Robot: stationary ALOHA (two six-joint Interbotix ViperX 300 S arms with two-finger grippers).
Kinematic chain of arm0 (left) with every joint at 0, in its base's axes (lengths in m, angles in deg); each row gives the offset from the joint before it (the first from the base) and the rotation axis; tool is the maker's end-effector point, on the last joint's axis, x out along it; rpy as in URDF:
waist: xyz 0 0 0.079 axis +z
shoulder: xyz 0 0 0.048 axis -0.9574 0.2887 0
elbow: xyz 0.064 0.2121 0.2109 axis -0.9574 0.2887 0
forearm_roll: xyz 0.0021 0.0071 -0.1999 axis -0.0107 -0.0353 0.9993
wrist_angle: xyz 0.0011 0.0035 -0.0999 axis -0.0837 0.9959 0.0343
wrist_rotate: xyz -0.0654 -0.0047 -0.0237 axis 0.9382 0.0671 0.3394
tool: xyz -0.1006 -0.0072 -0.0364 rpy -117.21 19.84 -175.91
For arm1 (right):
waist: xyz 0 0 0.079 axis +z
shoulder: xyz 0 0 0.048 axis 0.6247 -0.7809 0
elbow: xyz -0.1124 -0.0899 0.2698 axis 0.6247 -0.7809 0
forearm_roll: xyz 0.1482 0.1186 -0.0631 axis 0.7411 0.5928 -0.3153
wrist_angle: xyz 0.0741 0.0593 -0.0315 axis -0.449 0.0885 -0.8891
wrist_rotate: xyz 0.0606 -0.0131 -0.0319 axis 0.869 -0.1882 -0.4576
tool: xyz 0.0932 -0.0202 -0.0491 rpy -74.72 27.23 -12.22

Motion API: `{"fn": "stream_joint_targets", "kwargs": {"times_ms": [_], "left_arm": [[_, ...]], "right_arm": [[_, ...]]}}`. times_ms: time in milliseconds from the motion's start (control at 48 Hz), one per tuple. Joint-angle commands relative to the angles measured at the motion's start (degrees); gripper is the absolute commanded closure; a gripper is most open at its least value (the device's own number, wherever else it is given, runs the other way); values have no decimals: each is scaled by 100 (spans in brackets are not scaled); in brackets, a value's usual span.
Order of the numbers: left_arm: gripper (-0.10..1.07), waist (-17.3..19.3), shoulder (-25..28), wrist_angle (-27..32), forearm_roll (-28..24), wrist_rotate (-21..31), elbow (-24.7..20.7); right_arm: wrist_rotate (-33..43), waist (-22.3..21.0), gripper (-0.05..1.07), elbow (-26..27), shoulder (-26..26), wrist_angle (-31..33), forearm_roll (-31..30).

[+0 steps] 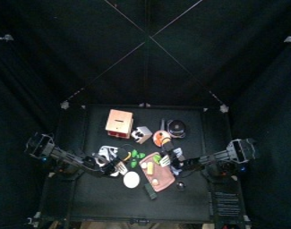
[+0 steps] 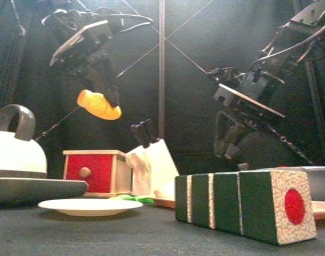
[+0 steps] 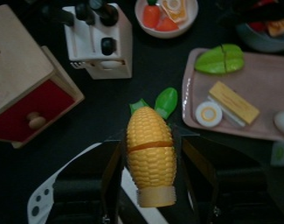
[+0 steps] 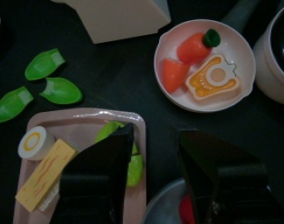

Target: Place corn on small plate

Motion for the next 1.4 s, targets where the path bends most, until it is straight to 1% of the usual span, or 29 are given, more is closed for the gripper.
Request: {"fn": "stream_joint_targets", "kwargs": {"times_ms": [0, 125, 229, 333, 458, 583, 729, 812, 875, 958, 1167, 1292, 1375], "left_arm": [[40, -18, 343, 334, -158, 475, -334], [39, -79, 853, 817, -114, 923, -571], [39, -264, 1248, 1116, 123, 1239, -826], [39, -580, 1608, 1485, 483, 1556, -1143], [39, -905, 1898, 1969, 659, 1872, -1521], [39, -1151, 2268, 2109, 686, 2197, -2004], [38, -1178, 2654, 2109, 703, 2452, -2391], [38, -1222, 2786, 2109, 809, 2575, -2487], [38, -1257, 2883, 2109, 1037, 2742, -2549], [38, -1283, 2953, 2109, 1248, 2909, -2522], [38, -1274, 2997, 2057, 1327, 3067, -2355], [33, -1274, 2988, 1978, 1336, 3067, -2347], [27, -1274, 3006, 1925, 1389, 3076, -2347]], "right_arm": [[9, 0, 26, -18, 237, 26, -35], [70, 26, 26, -105, 299, 26, -26], [97, 97, 26, -193, 308, 26, 0], [97, 193, 26, -202, 308, 26, 123], [97, 334, 26, -193, 308, 62, 132], [97, 422, 26, -220, 290, 176, 193], [88, 466, 26, -246, 264, 220, 299], [79, 501, 26, -246, 264, 220, 316], [70, 519, 26, -246, 264, 220, 316], [62, 519, 26, -237, 264, 220, 316], [79, 527, 26, -237, 264, 220, 316], [79, 527, 26, -229, 264, 220, 316], [79, 563, 26, -220, 264, 220, 316]]}}
